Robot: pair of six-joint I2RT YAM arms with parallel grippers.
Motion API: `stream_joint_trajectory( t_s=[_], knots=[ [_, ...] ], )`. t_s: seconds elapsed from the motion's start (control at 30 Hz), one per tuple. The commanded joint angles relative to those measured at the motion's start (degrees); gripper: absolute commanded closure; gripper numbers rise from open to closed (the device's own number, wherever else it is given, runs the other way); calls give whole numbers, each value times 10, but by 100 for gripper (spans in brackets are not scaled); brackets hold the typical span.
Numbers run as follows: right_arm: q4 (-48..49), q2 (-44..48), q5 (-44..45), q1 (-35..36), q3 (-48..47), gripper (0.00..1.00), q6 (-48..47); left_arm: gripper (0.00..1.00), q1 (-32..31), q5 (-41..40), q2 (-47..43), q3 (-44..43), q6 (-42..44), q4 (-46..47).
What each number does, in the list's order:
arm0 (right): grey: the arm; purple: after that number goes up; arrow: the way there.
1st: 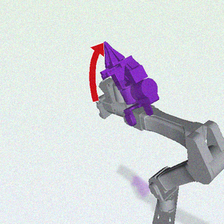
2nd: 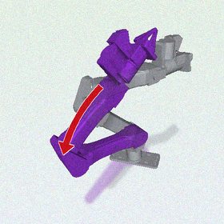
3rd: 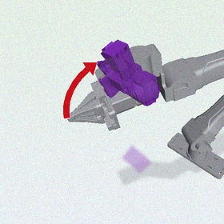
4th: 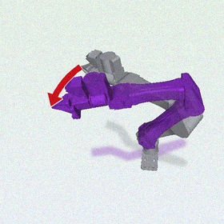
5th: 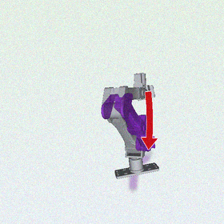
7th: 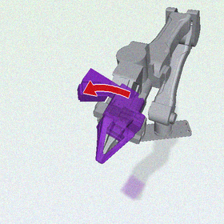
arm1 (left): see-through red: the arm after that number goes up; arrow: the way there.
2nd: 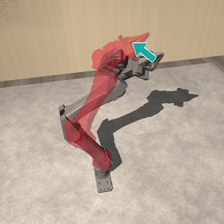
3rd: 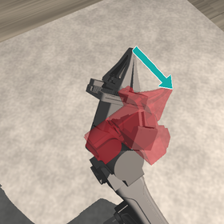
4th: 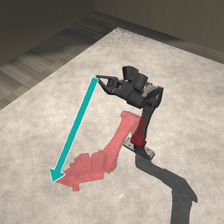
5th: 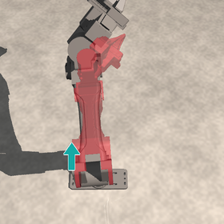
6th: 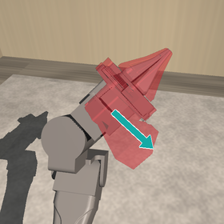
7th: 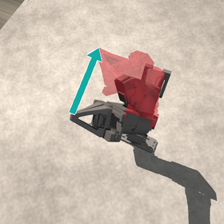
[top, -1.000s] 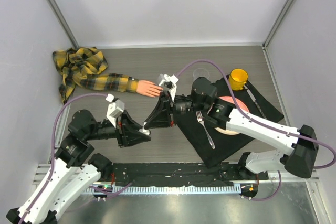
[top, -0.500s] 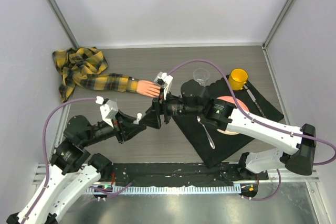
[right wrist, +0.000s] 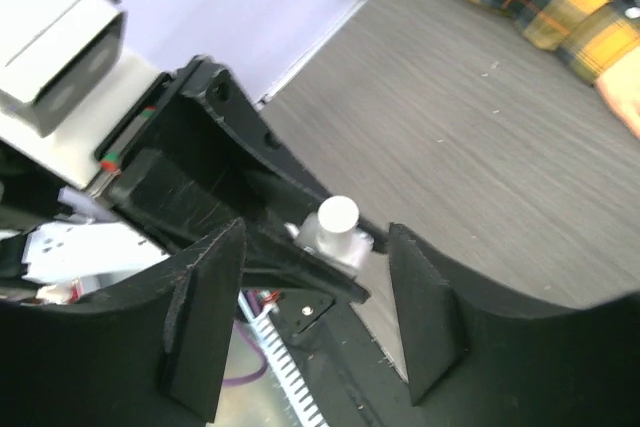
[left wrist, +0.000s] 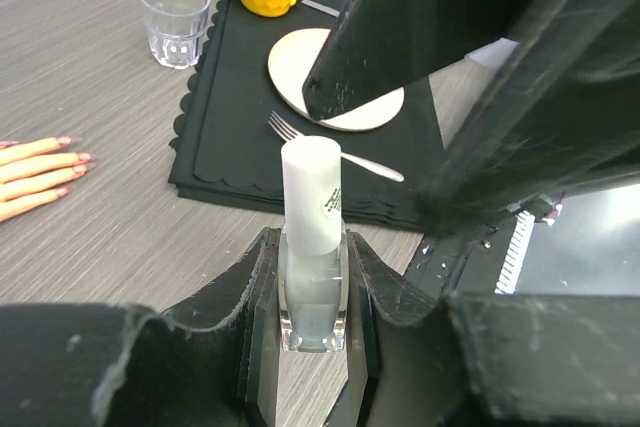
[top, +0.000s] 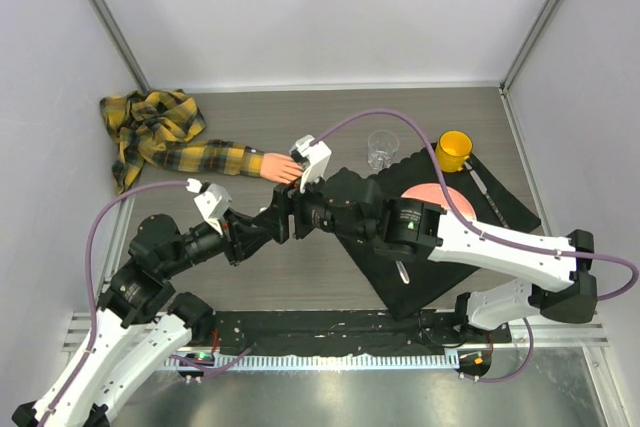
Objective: Paint the nails
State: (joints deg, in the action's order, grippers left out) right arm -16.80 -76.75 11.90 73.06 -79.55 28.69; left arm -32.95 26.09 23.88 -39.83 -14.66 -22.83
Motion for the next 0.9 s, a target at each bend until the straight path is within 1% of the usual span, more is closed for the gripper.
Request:
stream_joint_trajectory(
  t_s=[0.0, 0.07, 0.17, 0.23, 0.33, 0.37, 0.4, 0.43, 0.47, 0.5, 0.53, 0.57, 0.6, 0.63, 0.67, 0.7, 0.77, 0.83, 0.87],
  knots=[
    [-7, -23, 58, 9, -39, 45, 8, 100, -1, -8, -10, -18, 7, 16],
    [-11, -38, 66, 13, -53, 50, 10, 100, -1, -8, -13, -17, 7, 16],
    [-13, -53, 65, 21, -65, 52, 10, 100, -1, -8, -13, -17, 6, 16],
    [-13, -60, 64, 27, -68, 57, 8, 100, -1, -8, -12, -18, 7, 16],
    [-13, -63, 52, 28, -59, 59, 13, 100, -1, -8, -16, -18, 7, 16],
    [-10, -60, 35, 28, -54, 61, 13, 100, -1, -3, -16, -17, 6, 17],
    [-2, -49, 27, 28, -47, 70, 2, 100, -1, 5, -18, -17, 4, 18],
    [6, -40, 17, 29, -26, 99, -9, 100, -1, 19, -22, -17, 4, 21],
    [31, -30, -29, 27, -12, 100, -26, 100, -1, 66, -24, -13, -2, 37],
    [50, -7, -72, 23, 3, 99, -87, 100, -1, 97, -28, -10, -7, 51],
    [68, 5, -139, 7, 40, 100, -114, 100, -1, 147, -36, 3, -33, 73],
    [117, 16, -208, -11, 61, 100, -141, 100, -1, 190, -39, 9, -51, 121],
    [145, 25, -412, -27, 82, 100, -162, 100, -1, 263, -43, 16, -70, 150],
    [186, 39, -494, -51, 123, 100, -150, 100, -1, 286, -47, 26, -104, 172],
    [254, 43, -552, -56, 141, 100, -127, 100, -1, 313, -49, 29, -114, 201],
    [255, 33, -572, -59, 140, 100, -116, 100, -1, 323, -51, 31, -121, 207],
    [245, 27, -578, -61, 135, 100, -120, 100, -1, 338, -51, 35, -138, 226],
    [279, 32, -587, -62, 155, 100, -102, 100, -1, 350, -48, 36, -143, 226],
    [280, 33, -581, -64, 157, 100, -100, 100, -1, 348, -47, 36, -145, 226]
  ],
)
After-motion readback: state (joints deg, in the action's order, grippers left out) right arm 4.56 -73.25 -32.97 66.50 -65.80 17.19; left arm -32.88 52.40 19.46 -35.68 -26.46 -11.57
